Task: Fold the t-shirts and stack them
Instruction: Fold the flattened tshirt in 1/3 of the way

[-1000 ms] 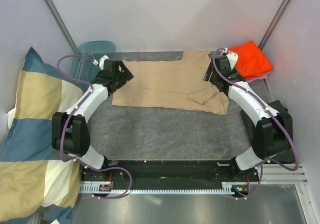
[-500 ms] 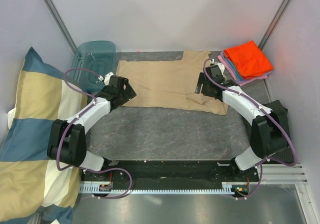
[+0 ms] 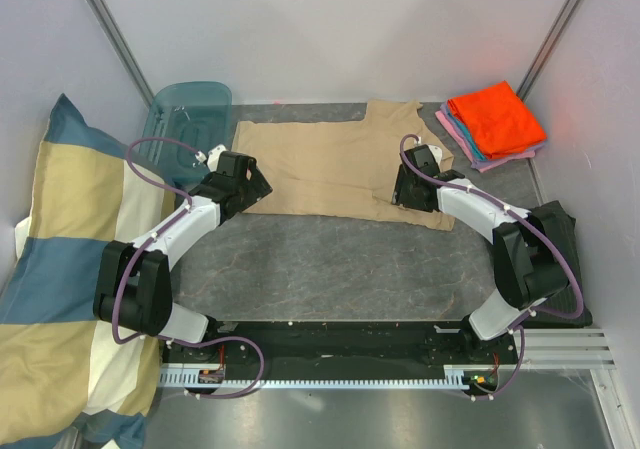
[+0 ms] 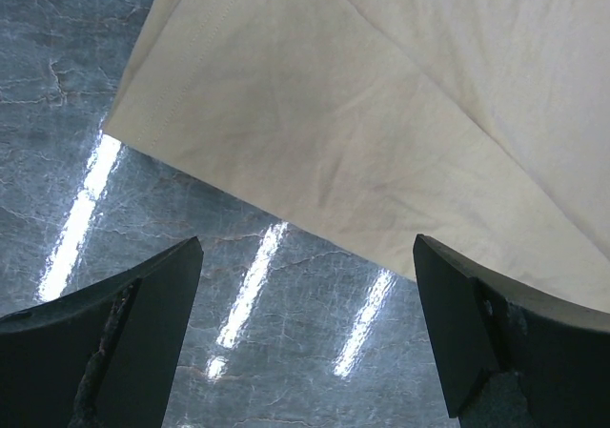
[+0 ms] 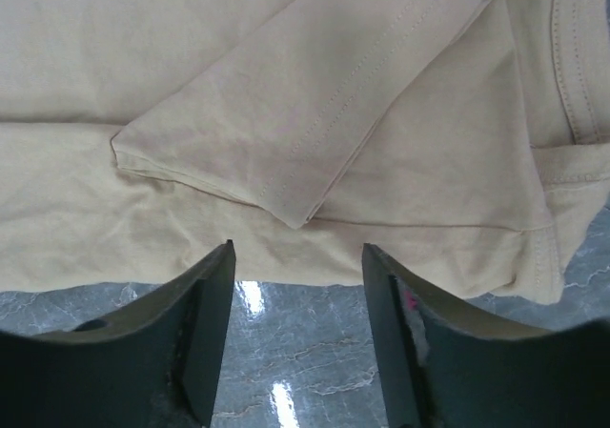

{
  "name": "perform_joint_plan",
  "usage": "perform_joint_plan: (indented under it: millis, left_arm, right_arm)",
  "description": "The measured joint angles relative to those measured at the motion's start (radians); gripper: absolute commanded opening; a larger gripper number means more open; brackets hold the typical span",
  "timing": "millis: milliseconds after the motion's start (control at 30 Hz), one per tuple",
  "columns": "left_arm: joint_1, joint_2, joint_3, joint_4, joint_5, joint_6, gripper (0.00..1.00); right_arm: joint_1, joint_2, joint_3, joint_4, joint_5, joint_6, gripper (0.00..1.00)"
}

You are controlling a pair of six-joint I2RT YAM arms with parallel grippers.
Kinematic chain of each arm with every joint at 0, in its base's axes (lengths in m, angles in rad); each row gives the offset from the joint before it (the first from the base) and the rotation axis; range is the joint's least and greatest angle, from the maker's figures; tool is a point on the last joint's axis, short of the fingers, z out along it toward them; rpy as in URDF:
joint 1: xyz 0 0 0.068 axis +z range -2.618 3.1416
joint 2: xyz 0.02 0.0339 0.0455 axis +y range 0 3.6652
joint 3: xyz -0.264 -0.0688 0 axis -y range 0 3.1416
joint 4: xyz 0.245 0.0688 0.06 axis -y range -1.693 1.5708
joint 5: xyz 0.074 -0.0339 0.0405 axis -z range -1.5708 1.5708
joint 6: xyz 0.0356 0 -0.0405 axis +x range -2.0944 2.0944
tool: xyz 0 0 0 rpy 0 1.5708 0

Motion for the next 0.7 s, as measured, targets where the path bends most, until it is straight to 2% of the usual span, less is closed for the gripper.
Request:
perform_joint_plan:
  millis: [700]
  left_arm:
    - [0.0, 0.001, -0.006, -0.003, -0.002, 0.0, 1.0]
  right_arm:
    - [0.0, 0.063, -0.014, 0.063, -0.013, 0.023, 0.54]
